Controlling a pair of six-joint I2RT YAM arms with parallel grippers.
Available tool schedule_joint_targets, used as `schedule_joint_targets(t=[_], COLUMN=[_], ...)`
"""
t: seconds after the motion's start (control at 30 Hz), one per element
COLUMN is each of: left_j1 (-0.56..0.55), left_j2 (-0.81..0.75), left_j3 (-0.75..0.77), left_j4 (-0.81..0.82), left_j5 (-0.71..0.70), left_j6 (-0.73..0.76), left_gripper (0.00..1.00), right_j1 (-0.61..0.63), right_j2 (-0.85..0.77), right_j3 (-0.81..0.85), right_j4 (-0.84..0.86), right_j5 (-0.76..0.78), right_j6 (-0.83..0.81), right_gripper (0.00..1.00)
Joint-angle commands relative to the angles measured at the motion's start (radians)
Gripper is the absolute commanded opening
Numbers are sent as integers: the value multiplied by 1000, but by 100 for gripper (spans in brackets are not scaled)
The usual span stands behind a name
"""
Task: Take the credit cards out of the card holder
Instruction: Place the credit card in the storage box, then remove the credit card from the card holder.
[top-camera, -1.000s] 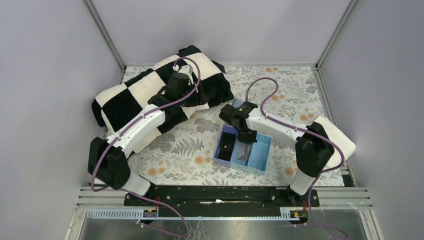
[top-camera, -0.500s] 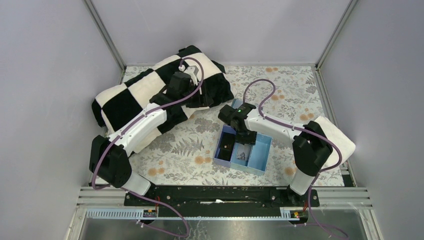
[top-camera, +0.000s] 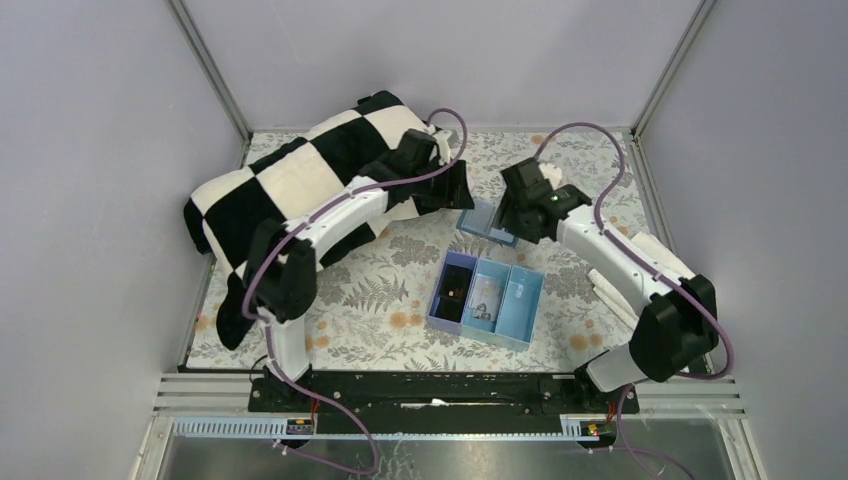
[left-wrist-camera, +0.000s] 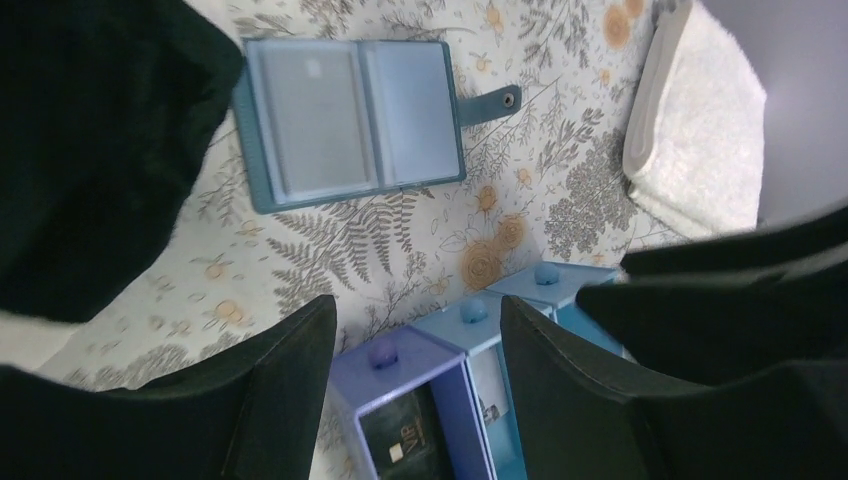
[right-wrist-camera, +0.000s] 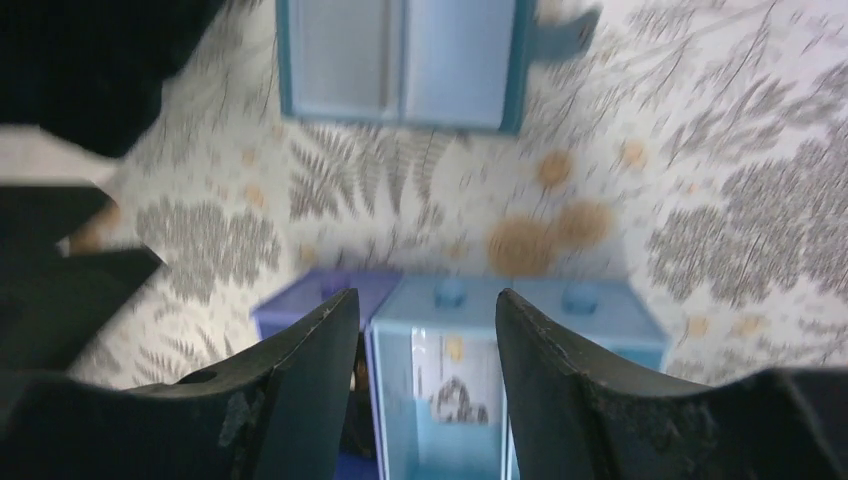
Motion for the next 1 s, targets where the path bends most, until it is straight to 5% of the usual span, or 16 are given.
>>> schedule_joint_targets(t=[0.0, 0.33, 0.97], left_j1=[-20, -36, -36], left_j2=[113, 406, 569], left_j3=[129, 392, 477], left_j4=[-34, -111, -95], left_j5=[64, 17, -136], left_j6=[11, 34, 90], left_gripper=[65, 65, 62], right_j1=[-150, -320, -383], right_j2=[71, 257, 508], right_j3=[12, -41, 44], right_j4=[153, 377, 412], right_j5=[-126, -290, -348], right_j6=[-126, -137, -168], right_gripper=[58, 47, 41])
